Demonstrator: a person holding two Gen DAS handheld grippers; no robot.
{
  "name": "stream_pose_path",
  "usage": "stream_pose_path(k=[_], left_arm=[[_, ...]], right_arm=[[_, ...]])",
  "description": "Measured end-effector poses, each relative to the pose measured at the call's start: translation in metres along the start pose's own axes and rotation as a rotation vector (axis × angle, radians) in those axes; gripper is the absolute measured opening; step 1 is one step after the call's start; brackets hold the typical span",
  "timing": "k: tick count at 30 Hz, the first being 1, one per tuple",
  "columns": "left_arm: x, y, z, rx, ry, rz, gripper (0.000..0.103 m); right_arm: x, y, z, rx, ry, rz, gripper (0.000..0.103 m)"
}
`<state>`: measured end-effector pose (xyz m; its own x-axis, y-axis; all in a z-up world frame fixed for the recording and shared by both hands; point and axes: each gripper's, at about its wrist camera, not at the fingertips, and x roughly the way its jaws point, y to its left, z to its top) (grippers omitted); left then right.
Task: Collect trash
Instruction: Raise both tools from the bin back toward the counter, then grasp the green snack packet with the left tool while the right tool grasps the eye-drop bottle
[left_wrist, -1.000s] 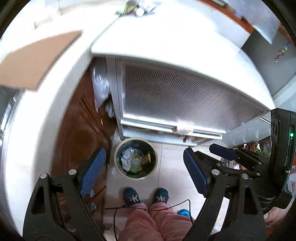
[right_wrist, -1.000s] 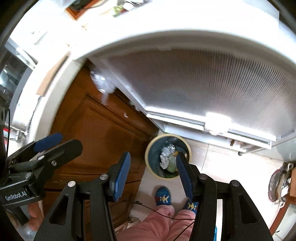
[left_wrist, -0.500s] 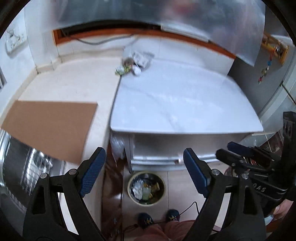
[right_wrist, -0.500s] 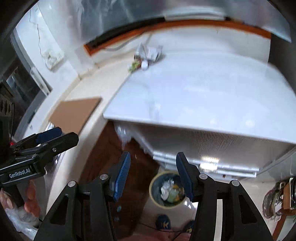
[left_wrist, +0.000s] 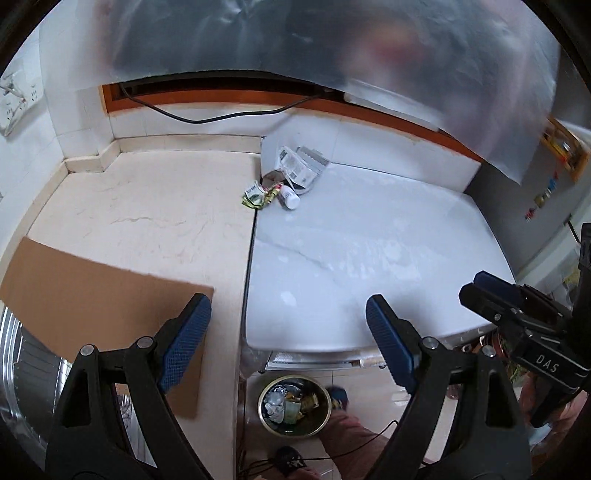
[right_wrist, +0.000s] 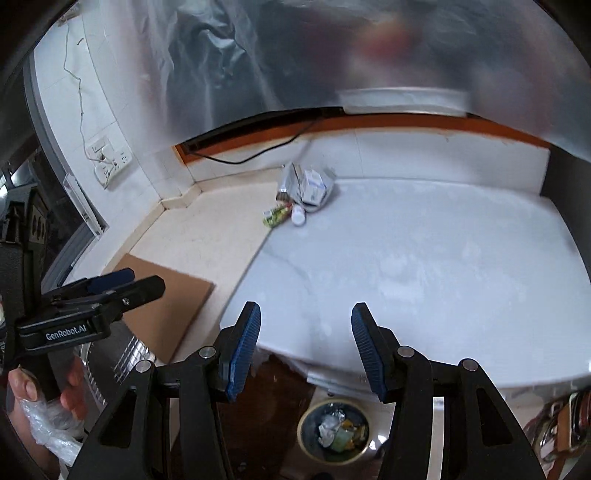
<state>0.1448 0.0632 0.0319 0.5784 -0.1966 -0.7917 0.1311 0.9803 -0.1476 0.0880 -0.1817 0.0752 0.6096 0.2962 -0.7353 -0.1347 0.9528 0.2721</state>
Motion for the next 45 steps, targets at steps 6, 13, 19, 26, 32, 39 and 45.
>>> stream_pose_path(k=[6,13,19,26,32,39,45], left_arm=[[0.051,0.009,0.045,-0.005,0.041,0.061,0.084],[0.145,0.030,0.099,-0.026,0.153,0.125,0.084],[0.201,0.048,0.120,-0.059,0.224,0.131,0.084],[0.221,0.053,0.127,-0.053,0.252,0.140,0.084],[0.234,0.052,0.131,-0.045,0.275,0.136,0.084],[0.261,0.049,0.140,-0.055,0.308,0.115,0.084],[0.286,0.046,0.146,-0.058,0.361,0.059,0.084]], right_arm=[[0.073,-0.010,0.066,-0.015,0.042,0.070,0.052],[0.191,-0.033,0.127,-0.036,0.163,0.127,0.052],[0.283,-0.051,0.151,-0.027,0.272,0.149,0.052],[0.355,-0.053,0.156,-0.033,0.340,0.173,0.051],[0.392,-0.056,0.155,-0.069,0.386,0.184,0.037],[0.400,-0.051,0.153,-0.141,0.385,0.202,0.025],[0.398,-0.055,0.155,-0.144,0.385,0.206,0.025]])
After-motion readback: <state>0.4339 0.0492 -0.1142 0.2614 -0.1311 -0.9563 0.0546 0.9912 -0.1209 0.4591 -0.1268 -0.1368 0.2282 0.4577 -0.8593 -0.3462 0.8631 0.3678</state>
